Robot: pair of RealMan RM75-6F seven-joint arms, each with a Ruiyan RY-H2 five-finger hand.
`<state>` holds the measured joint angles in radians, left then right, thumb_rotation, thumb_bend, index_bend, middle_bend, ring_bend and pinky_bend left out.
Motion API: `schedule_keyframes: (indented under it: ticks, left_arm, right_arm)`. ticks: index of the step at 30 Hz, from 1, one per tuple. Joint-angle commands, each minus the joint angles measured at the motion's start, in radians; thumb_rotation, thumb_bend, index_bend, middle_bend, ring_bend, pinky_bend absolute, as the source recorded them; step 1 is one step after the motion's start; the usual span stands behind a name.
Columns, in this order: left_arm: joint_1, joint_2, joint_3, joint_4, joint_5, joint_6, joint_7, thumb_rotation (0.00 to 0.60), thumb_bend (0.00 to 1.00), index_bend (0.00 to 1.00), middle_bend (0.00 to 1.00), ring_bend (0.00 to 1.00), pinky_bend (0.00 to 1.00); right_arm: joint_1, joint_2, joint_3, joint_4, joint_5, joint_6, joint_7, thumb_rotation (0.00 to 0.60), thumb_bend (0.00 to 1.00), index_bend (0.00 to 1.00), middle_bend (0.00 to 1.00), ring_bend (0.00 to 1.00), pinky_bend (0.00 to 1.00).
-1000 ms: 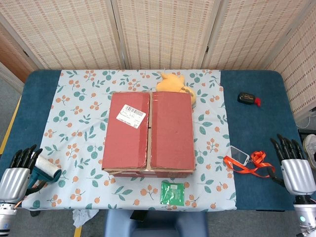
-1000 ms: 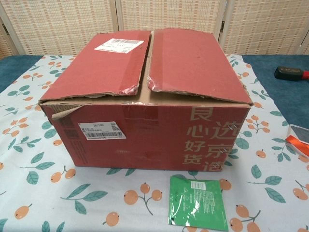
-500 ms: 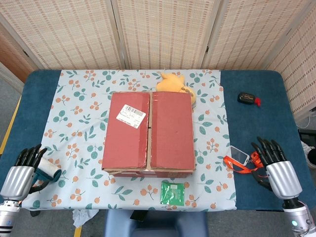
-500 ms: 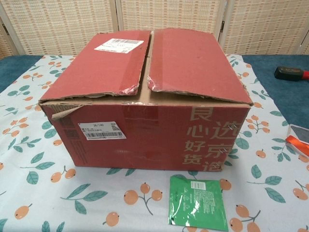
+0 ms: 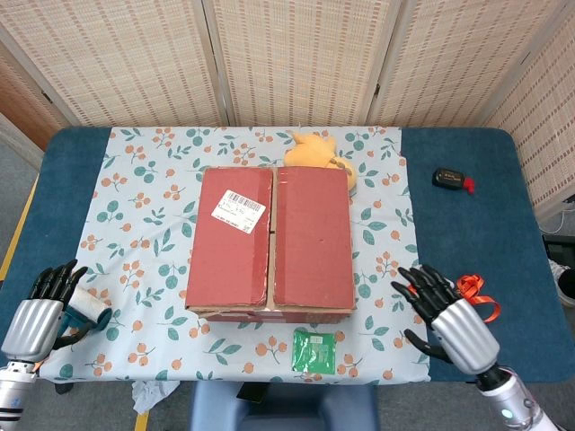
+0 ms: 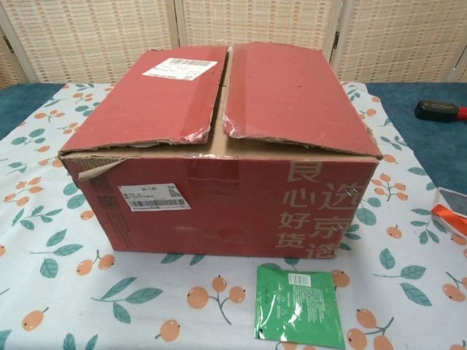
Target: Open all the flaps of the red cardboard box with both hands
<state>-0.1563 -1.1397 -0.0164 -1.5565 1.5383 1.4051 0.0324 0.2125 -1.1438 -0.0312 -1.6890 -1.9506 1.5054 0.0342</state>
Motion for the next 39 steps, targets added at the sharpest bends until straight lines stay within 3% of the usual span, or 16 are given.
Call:
schedule_keyframes:
  ticks: [1,8,17,25,39]
  left_arm:
    - [-0.002,0.007,0.002,0.000,0.005,0.001,-0.022,0.600,0.28,0.00,0.00,0.00,0.00]
    - [-0.003,0.024,0.011,0.013,0.010,-0.008,-0.085,0.600,0.29,0.00,0.00,0.00,0.00]
    - [0.002,0.050,0.020,0.022,0.013,-0.007,-0.170,0.600,0.44,0.00,0.00,0.00,0.00]
    - [0.012,0.081,0.027,0.022,0.032,0.017,-0.272,0.600,0.45,0.00,0.00,0.00,0.00]
    - [0.033,0.108,0.043,0.025,0.065,0.063,-0.359,0.600,0.54,0.00,0.00,0.00,0.00]
  right_arm:
    - [0.062,-0.018,0.013,-0.082,-0.007,-0.100,-0.081,0.600,0.37,0.00,0.00,0.00,0.00]
    - [0.151,-0.088,0.079,-0.176,0.047,-0.241,-0.218,0.600,0.37,0.00,0.00,0.00,0.00]
    - [0.251,-0.225,0.151,-0.150,0.125,-0.346,-0.297,0.600,0.37,0.00,0.00,0.00,0.00]
    - [0.341,-0.333,0.198,-0.081,0.193,-0.418,-0.314,0.600,0.37,0.00,0.00,0.00,0.00]
    - [0.432,-0.402,0.249,-0.049,0.283,-0.458,-0.383,0.600,0.37,0.00,0.00,0.00,0.00]
